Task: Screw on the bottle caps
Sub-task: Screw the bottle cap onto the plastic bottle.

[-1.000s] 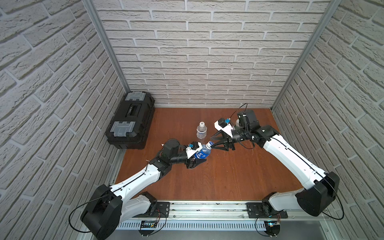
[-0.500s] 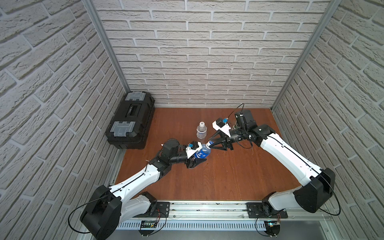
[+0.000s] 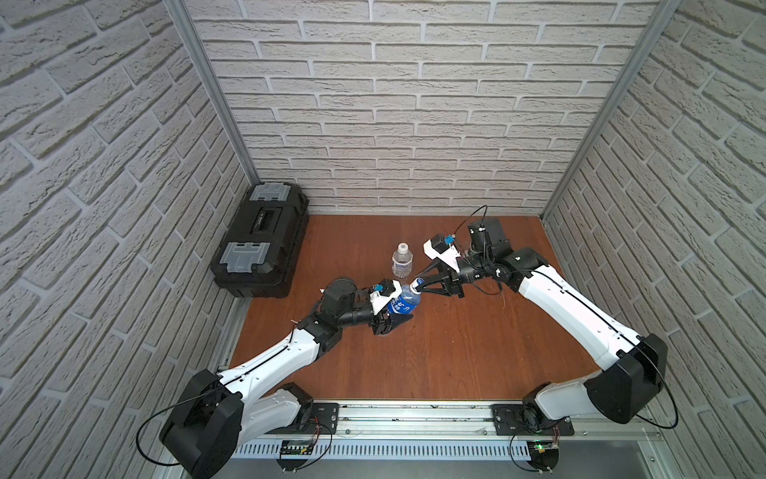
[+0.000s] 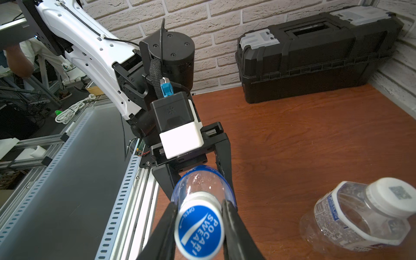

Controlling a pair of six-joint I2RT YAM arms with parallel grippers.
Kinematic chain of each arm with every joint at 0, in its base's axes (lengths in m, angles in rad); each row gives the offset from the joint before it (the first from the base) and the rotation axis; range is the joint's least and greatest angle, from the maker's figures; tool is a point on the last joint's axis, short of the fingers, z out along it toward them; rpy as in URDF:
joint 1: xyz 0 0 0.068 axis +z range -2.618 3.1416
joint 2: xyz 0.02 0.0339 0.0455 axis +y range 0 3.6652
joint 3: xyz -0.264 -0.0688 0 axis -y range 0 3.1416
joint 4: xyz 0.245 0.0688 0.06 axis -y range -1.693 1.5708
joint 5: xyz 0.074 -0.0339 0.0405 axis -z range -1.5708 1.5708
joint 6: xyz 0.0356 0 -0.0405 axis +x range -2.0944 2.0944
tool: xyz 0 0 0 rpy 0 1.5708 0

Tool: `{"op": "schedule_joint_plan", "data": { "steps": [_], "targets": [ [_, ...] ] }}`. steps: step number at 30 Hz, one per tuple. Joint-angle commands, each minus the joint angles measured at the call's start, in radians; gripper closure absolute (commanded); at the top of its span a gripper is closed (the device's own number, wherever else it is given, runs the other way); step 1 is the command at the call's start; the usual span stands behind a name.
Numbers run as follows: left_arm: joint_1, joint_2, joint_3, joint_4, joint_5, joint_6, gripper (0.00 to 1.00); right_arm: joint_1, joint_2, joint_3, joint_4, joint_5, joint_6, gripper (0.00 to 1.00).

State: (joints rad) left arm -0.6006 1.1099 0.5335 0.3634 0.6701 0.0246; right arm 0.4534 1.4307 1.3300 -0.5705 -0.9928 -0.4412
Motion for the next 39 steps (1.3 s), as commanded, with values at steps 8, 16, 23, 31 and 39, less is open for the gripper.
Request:
{"op": "schedule_joint_plan", "data": {
  "steps": [8, 16, 23, 31, 39],
  "targets": [
    [0.009, 0.022, -0.003, 0.320, 0.047, -0.246, 0.40, 0.016, -0.012, 0.024, -0.053, -0.029, -0.083, 0.71],
    [-0.060, -0.057, -0.012, 0.309, -0.172, -0.128, 0.40, 0.055, 0.033, 0.005, -0.018, 0.143, 0.026, 0.70],
    [-0.143, -0.081, -0.036, 0.401, -0.424, -0.056, 0.40, 0.142, -0.003, -0.088, 0.167, 0.468, 0.292, 0.70],
    [-0.217, -0.066, -0.073, 0.512, -0.599, -0.001, 0.39, 0.303, -0.056, -0.209, 0.378, 0.936, 0.753, 0.70],
    [-0.284, -0.036, -0.073, 0.409, -0.759, 0.165, 0.41, 0.502, 0.009, -0.155, 0.265, 1.449, 1.091, 0.66]
  ]
}}
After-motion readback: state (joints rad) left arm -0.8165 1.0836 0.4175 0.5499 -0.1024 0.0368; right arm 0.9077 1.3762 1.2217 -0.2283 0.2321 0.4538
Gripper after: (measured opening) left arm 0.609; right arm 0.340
